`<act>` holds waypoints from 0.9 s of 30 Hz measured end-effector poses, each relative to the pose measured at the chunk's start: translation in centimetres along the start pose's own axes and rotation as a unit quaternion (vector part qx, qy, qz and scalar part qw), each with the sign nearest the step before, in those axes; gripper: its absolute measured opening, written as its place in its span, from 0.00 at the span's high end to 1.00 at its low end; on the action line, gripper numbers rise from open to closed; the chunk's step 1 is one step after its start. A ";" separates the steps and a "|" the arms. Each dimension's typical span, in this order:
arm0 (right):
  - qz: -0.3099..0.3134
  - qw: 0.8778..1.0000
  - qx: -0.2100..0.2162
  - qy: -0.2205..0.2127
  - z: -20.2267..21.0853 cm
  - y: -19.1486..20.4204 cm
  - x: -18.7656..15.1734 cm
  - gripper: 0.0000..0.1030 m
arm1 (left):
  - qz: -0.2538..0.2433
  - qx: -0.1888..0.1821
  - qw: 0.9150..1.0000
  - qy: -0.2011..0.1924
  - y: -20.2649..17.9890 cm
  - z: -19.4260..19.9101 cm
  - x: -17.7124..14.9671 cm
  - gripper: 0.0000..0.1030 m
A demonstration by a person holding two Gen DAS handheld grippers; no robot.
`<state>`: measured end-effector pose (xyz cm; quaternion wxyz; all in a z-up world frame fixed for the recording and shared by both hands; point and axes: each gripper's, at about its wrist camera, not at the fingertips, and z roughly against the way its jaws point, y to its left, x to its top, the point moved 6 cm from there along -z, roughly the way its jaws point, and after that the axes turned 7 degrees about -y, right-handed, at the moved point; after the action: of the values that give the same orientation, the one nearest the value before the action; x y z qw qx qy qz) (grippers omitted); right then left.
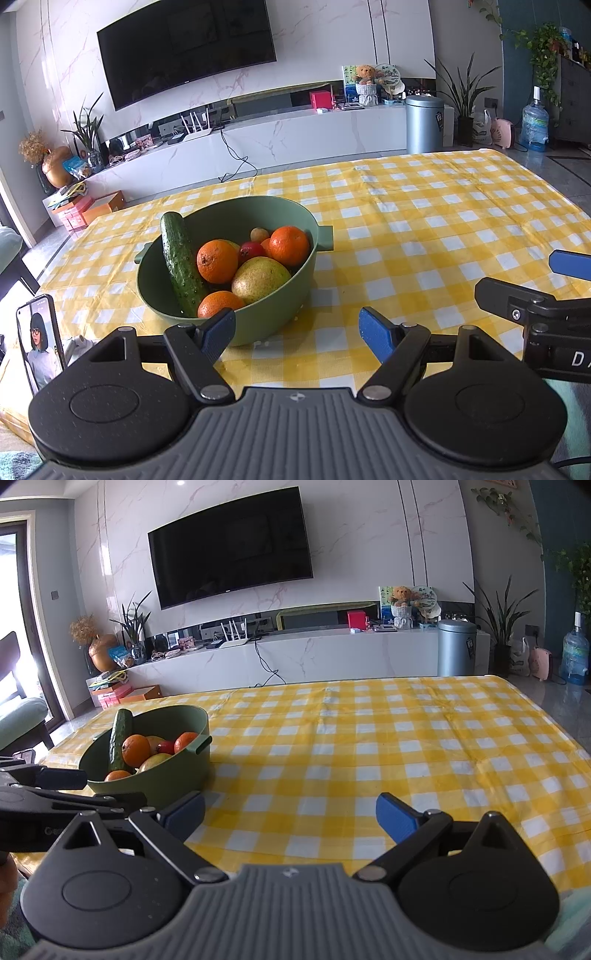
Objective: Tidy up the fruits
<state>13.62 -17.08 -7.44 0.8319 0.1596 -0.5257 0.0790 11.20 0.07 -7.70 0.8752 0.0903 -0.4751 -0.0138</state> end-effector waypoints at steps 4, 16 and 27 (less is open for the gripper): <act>0.000 1.000 0.000 0.000 0.0 0.0 0.0 0.07 | 0.000 -0.002 1.000 -0.002 -0.1 0.1 0.1 0.13; -0.007 1.000 -0.007 0.001 0.0 -0.2 -0.3 0.07 | 0.016 -0.014 1.000 -0.015 0.1 0.2 0.3 0.13; -0.005 1.000 -0.018 0.007 0.1 -0.2 -0.3 0.07 | 0.042 -0.033 0.998 -0.041 0.0 0.6 0.8 0.13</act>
<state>13.43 -17.28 -7.73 0.8384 0.1469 -0.5207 0.0665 11.18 -0.07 -6.71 0.8575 0.0404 -0.5128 0.0038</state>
